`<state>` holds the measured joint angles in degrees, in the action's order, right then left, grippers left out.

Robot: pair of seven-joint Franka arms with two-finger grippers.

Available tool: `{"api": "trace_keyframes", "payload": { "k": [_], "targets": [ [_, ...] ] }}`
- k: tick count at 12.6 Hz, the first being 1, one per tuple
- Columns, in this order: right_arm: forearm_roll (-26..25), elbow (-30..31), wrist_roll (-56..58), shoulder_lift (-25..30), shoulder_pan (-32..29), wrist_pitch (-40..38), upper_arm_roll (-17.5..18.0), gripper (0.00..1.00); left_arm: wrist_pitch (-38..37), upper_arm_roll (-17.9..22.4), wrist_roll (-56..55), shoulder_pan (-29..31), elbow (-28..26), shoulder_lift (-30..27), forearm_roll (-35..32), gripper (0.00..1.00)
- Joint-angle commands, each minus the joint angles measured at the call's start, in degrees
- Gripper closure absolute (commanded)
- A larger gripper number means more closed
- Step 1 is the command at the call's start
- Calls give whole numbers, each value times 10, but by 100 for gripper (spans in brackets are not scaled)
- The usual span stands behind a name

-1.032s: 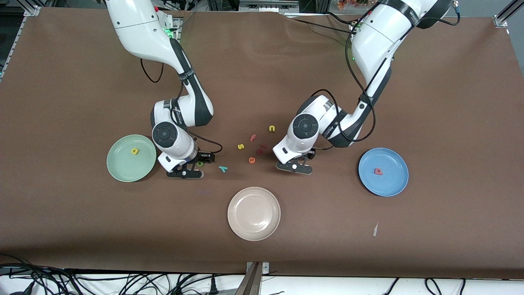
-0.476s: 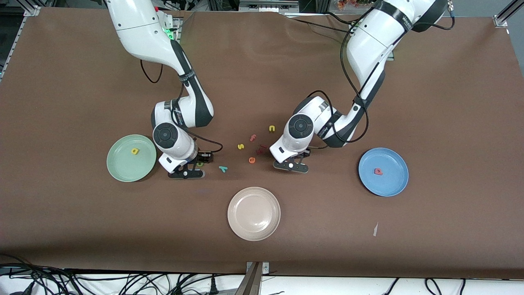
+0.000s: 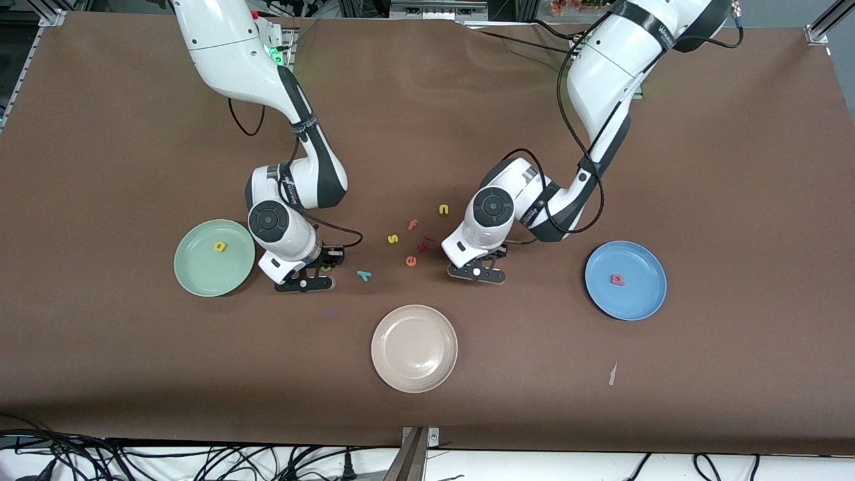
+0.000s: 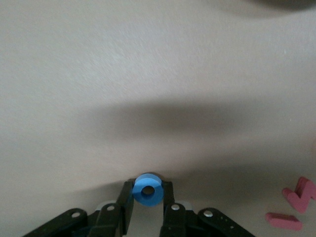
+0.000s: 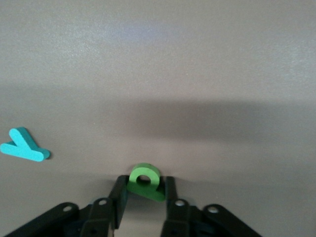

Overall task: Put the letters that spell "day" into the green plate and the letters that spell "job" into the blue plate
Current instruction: 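Grasp the green d with the right gripper while the left grasps blue o, then drop the green d on the green plate while the left drops blue o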

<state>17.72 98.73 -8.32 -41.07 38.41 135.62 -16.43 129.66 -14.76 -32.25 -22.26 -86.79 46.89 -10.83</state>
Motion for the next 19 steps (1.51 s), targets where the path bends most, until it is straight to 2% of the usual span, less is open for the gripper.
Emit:
{"api": "trace_keyframes", "payload": {
  "k": [1,3,4,6,8,11,13,15,17,19],
  "targets": [
    [13,-15,14,-13,-3,2,1,75,-70,3,-5,6,8,-39,-17,100],
    [13,-15,13,-14,-2,2,1,88,-103,4,-4,13,11,-61,-17,100],
    [13,-17,14,-13,-2,0,1,91,-128,4,-2,22,11,-76,-18,100],
    [23,-46,16,-7,-8,-50,-2,92,-192,6,75,36,7,-107,-17,100],
    [21,-58,42,6,-20,-114,-7,92,-216,3,174,88,0,-128,-17,100],
    [22,-57,117,32,-22,-197,-61,94,-248,4,273,145,-16,-138,-18,100],
    [22,-49,184,44,-22,-243,-107,94,-232,3,295,185,-26,-130,-57,100],
    [22,-33,246,48,-22,-266,-149,94,-164,3,300,204,-93,-134,-67,100],
    [23,9,269,51,-22,-254,-169,95,-94,1,313,250,-135,-132,-68,100],
    [26,42,306,59,-23,-226,-185,95,-51,1,312,253,-164,-128,-67,100]
  ]
}}
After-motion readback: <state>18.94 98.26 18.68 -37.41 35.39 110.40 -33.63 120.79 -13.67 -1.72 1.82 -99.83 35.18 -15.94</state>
